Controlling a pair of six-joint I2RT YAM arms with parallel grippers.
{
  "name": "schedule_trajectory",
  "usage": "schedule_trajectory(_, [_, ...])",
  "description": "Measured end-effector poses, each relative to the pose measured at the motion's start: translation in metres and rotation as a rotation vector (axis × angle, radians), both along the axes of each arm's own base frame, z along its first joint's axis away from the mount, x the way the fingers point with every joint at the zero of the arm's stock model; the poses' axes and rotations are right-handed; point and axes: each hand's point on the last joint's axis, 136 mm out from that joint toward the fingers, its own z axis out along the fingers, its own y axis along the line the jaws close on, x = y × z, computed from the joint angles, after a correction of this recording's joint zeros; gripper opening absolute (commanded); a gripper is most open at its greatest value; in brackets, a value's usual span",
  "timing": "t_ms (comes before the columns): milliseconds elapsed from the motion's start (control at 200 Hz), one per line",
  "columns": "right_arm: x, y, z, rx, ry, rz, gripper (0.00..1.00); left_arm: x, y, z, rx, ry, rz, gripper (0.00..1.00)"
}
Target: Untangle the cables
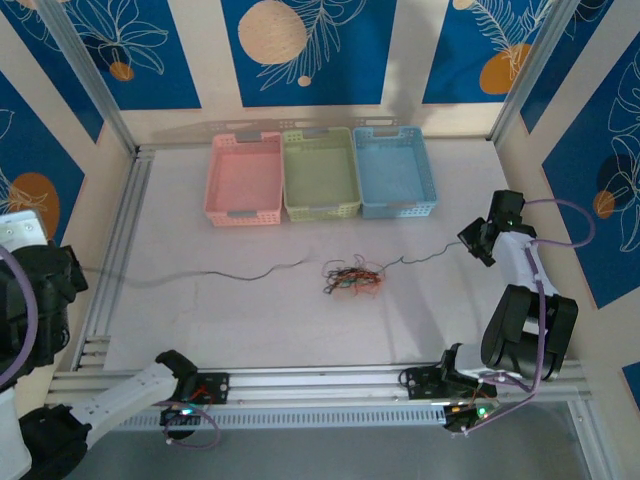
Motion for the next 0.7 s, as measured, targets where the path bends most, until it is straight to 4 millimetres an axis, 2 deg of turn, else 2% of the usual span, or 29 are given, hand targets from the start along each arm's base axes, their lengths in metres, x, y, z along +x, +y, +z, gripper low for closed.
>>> schedule_trajectory(190, [0.008,0.017,0.002,0.000,-0.017,0.059,0.00,0.029,-0.036,-0.035,-0.035,0.103,-0.109,0.00])
schedule_trajectory(440, [0.014,0.052,-0.002,0.026,-0.031,0.173,0.00,0.071,-0.106,-0.095,-0.149,0.270,-0.323,0.00])
schedule_trajectory(525, [0.015,0.066,-0.004,0.038,-0.030,0.220,0.00,0.080,-0.130,-0.103,-0.213,0.290,-0.406,0.00])
schedule_trajectory(700, [0.013,0.093,-0.006,0.063,-0.032,0.312,0.00,0.093,-0.179,-0.102,-0.345,0.304,-0.585,0.00])
